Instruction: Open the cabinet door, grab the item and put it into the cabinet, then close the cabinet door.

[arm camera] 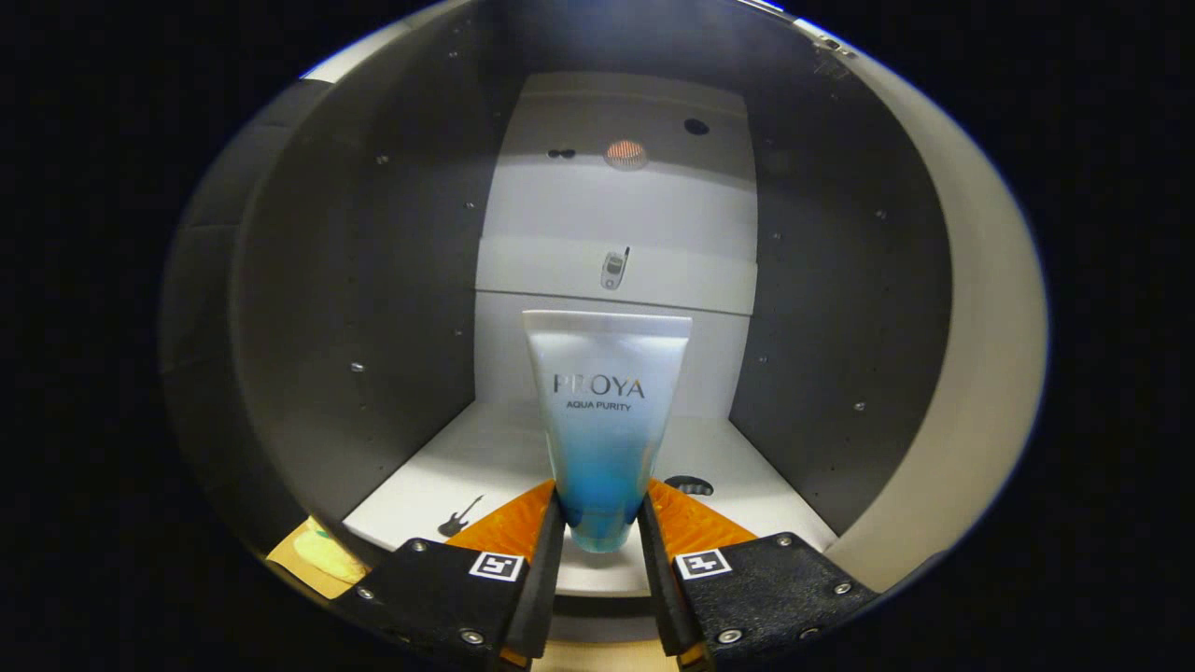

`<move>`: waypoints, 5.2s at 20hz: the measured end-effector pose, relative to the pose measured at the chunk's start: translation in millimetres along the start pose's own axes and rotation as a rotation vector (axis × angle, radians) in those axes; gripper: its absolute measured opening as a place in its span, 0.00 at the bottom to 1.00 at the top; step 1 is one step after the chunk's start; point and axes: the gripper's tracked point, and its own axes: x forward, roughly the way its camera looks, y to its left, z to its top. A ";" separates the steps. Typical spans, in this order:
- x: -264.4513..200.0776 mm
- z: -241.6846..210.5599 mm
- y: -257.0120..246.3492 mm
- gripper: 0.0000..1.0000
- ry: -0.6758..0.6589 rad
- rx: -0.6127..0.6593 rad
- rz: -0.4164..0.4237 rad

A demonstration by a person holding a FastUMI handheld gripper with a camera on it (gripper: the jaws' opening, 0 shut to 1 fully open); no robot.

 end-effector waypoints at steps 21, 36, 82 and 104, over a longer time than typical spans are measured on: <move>7.8 -9.0 5.6 0.82 -0.042 0.070 0.070; -164.0 27.6 9.2 0.94 -0.183 0.070 0.109; -391.8 -34.7 -279.1 0.93 -0.091 0.147 0.117; -373.4 -5.6 -87.5 0.92 -0.095 0.159 0.274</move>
